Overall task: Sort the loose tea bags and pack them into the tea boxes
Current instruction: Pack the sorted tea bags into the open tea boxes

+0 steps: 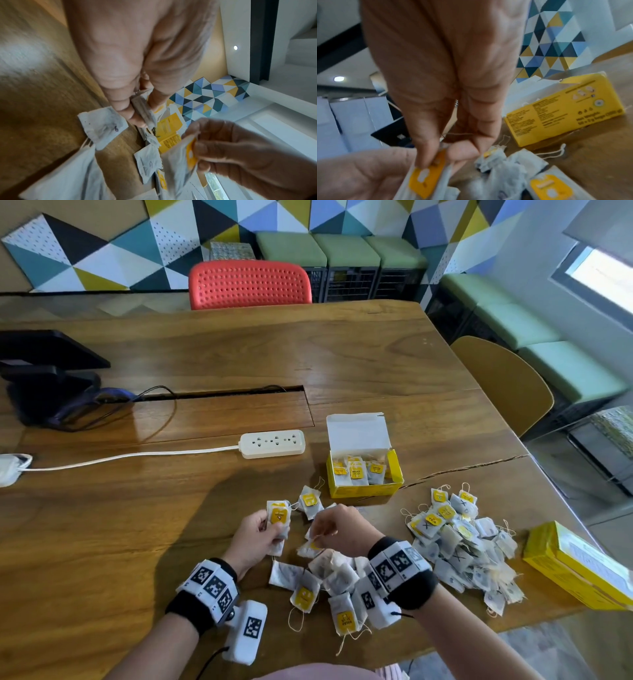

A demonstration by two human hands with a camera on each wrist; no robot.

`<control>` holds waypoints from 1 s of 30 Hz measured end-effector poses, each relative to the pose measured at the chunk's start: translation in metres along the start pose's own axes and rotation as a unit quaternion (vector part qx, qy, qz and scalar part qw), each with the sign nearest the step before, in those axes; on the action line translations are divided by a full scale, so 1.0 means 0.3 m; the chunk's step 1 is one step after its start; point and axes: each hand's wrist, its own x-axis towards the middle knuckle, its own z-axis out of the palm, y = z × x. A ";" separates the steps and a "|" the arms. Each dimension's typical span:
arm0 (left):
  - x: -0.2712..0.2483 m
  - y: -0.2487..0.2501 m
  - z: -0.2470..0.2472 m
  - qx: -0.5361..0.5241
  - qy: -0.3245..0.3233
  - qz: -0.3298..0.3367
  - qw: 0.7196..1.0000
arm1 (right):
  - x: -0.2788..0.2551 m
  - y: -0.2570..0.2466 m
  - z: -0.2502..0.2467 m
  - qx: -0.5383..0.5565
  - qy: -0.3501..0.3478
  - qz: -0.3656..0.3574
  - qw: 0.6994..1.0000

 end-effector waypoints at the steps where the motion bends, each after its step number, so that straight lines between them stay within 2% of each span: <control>1: 0.002 0.000 0.006 0.012 -0.001 0.006 1.000 | -0.003 -0.015 -0.013 0.013 -0.011 -0.015 1.000; 4: -0.010 0.009 0.032 0.037 -0.030 0.021 0.999 | 0.008 -0.046 -0.028 0.057 0.000 -0.034 0.998; 8: -0.019 0.019 0.068 0.026 -0.071 0.012 0.997 | 0.031 -0.060 -0.011 0.103 0.079 -0.004 0.992; 13: -0.031 0.047 0.086 -0.091 -0.115 -0.048 0.988 | 0.027 -0.045 -0.008 0.106 0.161 0.010 0.981; 16: -0.046 0.050 0.082 -0.024 -0.143 -0.015 0.989 | 0.025 -0.031 -0.015 0.106 0.166 0.018 0.980; 20: -0.036 0.048 0.072 0.030 -0.169 0.001 0.985 | 0.021 -0.012 -0.037 0.093 0.128 0.017 0.987; 24: -0.022 0.071 0.097 0.060 -0.150 0.007 0.987 | 0.024 -0.007 -0.045 0.086 0.154 0.010 0.984; 28: 0.019 0.115 0.134 0.180 -0.100 0.064 0.976 | 0.022 0.004 -0.081 0.119 0.173 0.010 0.978; 30: 0.045 0.152 0.155 0.245 -0.055 0.101 0.963 | 0.016 0.015 -0.125 0.148 0.179 0.019 0.973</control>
